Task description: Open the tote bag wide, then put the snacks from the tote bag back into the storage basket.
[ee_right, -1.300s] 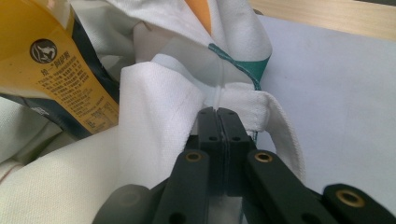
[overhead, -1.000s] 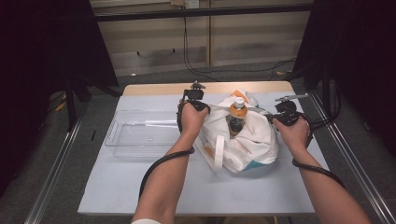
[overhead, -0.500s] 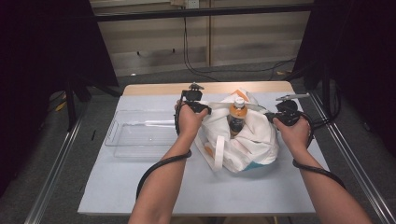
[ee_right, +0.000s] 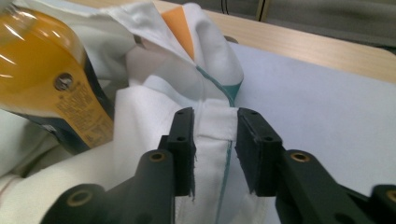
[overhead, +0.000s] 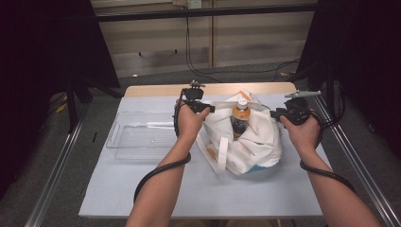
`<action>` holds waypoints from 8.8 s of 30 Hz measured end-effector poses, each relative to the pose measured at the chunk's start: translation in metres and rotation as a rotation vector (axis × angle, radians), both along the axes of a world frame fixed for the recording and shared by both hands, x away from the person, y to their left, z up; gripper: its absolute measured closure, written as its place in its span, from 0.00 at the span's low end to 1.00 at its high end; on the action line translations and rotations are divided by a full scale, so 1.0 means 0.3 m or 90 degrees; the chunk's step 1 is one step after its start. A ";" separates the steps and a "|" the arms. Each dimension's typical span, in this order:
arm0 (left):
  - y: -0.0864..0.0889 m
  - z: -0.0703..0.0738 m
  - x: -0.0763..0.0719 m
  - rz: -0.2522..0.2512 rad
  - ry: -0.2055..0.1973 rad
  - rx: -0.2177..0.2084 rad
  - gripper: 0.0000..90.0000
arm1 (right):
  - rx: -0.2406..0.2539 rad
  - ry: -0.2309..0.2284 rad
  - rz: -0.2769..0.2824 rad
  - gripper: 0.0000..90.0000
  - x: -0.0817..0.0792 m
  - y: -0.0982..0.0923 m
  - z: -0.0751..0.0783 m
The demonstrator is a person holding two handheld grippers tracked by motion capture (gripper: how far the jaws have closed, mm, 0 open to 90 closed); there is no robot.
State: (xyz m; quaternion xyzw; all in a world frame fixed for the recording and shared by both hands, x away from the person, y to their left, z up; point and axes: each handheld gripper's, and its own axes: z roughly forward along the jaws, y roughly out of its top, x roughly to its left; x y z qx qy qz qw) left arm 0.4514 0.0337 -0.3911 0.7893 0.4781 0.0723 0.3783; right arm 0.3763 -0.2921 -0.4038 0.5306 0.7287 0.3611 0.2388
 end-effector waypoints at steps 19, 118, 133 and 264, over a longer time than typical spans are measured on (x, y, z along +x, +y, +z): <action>0.024 0.058 -0.017 -0.011 -0.023 -0.025 0.86 | 0.024 0.027 0.103 1.00 0.044 0.113 -0.042; -0.029 -0.152 -0.137 -0.050 0.058 -0.066 0.90 | 0.020 0.037 0.085 0.99 -0.054 0.043 -0.106; -0.008 -0.197 -0.138 -0.040 0.069 -0.038 0.93 | 0.035 0.034 0.077 1.00 -0.063 0.024 -0.166; -0.243 -0.028 -0.083 -0.175 -0.008 -0.058 0.16 | 0.048 0.029 0.105 0.02 -0.209 -0.028 -0.069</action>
